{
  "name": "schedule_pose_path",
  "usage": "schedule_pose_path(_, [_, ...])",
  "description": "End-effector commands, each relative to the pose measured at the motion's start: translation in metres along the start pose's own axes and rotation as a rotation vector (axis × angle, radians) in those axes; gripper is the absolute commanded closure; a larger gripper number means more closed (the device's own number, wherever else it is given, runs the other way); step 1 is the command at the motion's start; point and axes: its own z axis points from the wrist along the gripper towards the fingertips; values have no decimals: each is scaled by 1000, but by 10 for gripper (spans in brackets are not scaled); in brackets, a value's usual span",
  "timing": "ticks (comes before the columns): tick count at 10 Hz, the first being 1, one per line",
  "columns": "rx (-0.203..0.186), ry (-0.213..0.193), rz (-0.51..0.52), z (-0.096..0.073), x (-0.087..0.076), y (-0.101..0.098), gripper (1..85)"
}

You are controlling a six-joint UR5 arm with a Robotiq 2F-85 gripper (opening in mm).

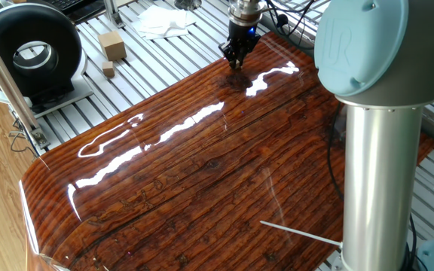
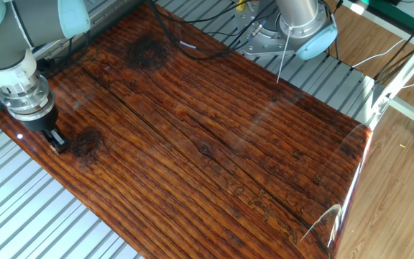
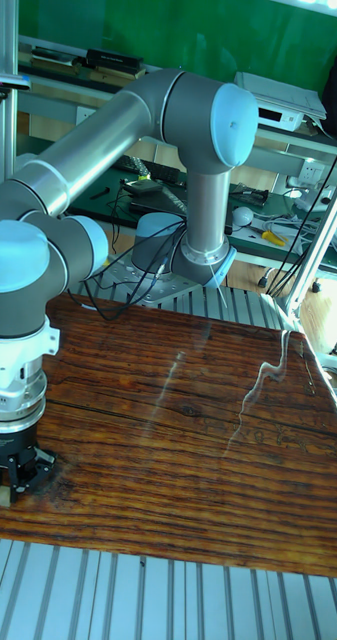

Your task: Hold a small block with the gripper and sweep it from left to right on the table

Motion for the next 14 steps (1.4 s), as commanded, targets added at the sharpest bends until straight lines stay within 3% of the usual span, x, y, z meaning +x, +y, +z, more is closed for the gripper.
schedule_pose_path(1, [-10, -3, 8, -1, -1, 2, 847])
schedule_pose_path(14, [-30, -6, 12, 0, -2, 5, 847])
